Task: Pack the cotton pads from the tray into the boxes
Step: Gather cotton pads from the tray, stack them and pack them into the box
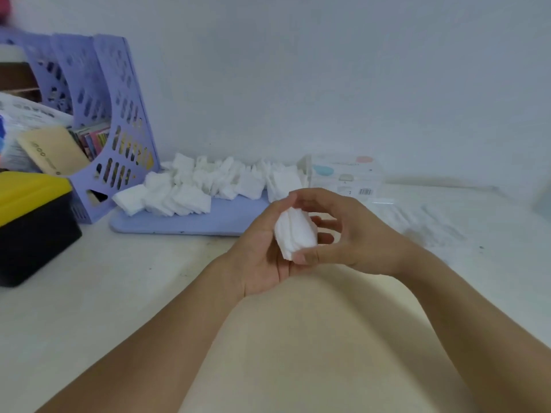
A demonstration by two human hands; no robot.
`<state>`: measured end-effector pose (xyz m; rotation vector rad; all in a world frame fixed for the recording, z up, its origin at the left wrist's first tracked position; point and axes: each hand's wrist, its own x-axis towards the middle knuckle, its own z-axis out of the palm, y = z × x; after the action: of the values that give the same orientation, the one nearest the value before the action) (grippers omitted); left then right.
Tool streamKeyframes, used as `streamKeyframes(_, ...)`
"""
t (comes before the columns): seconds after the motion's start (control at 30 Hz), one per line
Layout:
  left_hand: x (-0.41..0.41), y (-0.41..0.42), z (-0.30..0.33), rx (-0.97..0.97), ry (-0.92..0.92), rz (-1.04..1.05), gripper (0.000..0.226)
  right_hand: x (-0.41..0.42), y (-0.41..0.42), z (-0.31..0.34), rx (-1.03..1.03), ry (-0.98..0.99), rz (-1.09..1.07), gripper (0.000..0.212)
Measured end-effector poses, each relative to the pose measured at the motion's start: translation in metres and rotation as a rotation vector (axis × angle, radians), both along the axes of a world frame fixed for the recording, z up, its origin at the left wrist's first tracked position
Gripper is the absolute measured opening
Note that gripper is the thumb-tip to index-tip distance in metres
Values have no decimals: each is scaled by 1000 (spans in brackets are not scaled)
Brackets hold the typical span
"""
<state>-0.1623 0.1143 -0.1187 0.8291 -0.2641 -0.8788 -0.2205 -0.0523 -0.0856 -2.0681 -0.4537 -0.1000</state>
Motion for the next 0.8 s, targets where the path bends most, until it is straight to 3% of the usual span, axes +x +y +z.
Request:
streamKeyframes(0.2, 1, 12, -1, 92, -131, 22, 64, 3, -5, 2, -85, -109, -48, 78)
streamKeyframes(0.4, 6, 14, 2, 11, -12, 23, 67, 4, -10, 4, -40, -181, -65, 74)
streamKeyframes(0.63, -3, 7, 1, 93, -120, 12, 71, 3, -3, -1, -131, -104, -24, 87)
streamKeyframes(0.8, -2, 5, -1, 98, -93, 39, 72, 4, 0, -8, -108, -207, -61, 86)
